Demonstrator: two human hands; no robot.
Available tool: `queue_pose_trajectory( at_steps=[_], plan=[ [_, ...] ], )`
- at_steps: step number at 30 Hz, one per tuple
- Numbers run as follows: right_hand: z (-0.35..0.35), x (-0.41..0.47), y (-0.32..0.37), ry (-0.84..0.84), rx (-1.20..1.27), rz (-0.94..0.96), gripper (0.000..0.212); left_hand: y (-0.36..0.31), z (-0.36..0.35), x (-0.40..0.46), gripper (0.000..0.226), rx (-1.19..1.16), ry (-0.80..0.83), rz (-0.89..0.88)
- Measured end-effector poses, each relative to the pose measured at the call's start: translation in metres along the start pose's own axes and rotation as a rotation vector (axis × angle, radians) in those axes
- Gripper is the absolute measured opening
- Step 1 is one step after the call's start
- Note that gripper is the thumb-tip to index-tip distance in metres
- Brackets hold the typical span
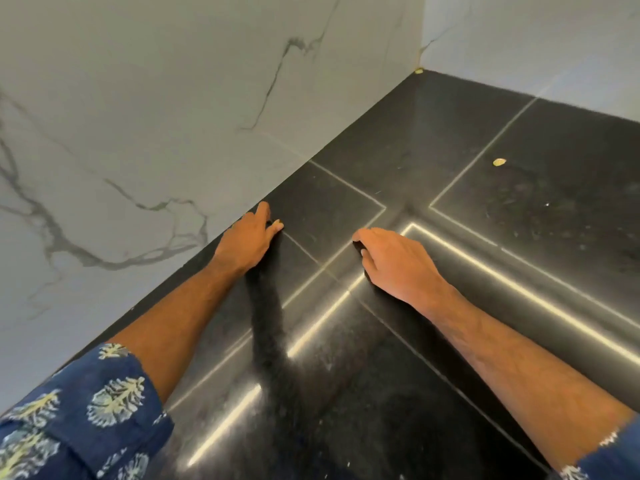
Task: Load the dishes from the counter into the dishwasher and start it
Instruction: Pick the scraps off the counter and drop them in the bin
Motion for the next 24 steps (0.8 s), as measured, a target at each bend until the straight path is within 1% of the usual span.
queue_pose_trajectory(
  at_steps=[3,5,7,10,14,15,17,19,20,22,24],
  plan=[
    [0.006,0.004,-0.030,-0.007,-0.006,-0.038,0.022,-0.005,0.002,0.010,0.025,0.151,0.086,-0.122],
    [0.008,0.008,-0.047,-0.028,0.010,-0.075,0.022,-0.007,0.004,0.016,0.022,0.161,0.150,-0.181],
    [0.013,0.013,-0.066,-0.060,0.044,-0.131,0.021,-0.010,0.003,0.018,0.024,0.166,0.176,-0.202],
    [0.028,0.022,-0.106,-0.125,0.089,-0.258,0.016,-0.029,-0.004,0.018,0.027,0.169,0.125,-0.226],
    [0.061,0.026,-0.184,-0.252,0.005,-0.451,0.016,-0.103,-0.026,0.026,0.023,-0.057,-0.001,-0.318],
    [0.067,0.026,-0.202,-0.247,-0.032,-0.481,0.017,-0.123,-0.032,0.028,0.022,-0.070,-0.012,-0.352],
    [0.073,0.026,-0.235,-0.148,-0.098,-0.507,0.021,-0.161,-0.049,0.034,0.023,-0.051,-0.007,-0.418],
    [0.070,0.027,-0.254,-0.032,-0.082,-0.482,0.027,-0.188,-0.063,0.038,0.029,-0.013,-0.025,-0.498],
    [0.067,0.027,-0.258,-0.006,-0.061,-0.464,0.026,-0.196,-0.069,0.040,0.030,0.000,-0.043,-0.538],
    [0.061,0.030,-0.262,-0.019,-0.035,-0.450,0.020,-0.203,-0.077,0.046,0.031,0.000,-0.069,-0.575],
    [0.058,0.034,-0.265,-0.060,-0.025,-0.443,0.016,-0.202,-0.078,0.057,0.031,-0.042,-0.108,-0.561]
  ],
)
Point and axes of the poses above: each hand's wrist, its own x-axis towards the middle knuckle, its own z-axis out of the back of the hand, y = z × x, the point moved 3 cm from there along x, towards the middle knuckle, and after that the axes turned 13 degrees about -x, right-handed, at the moved point
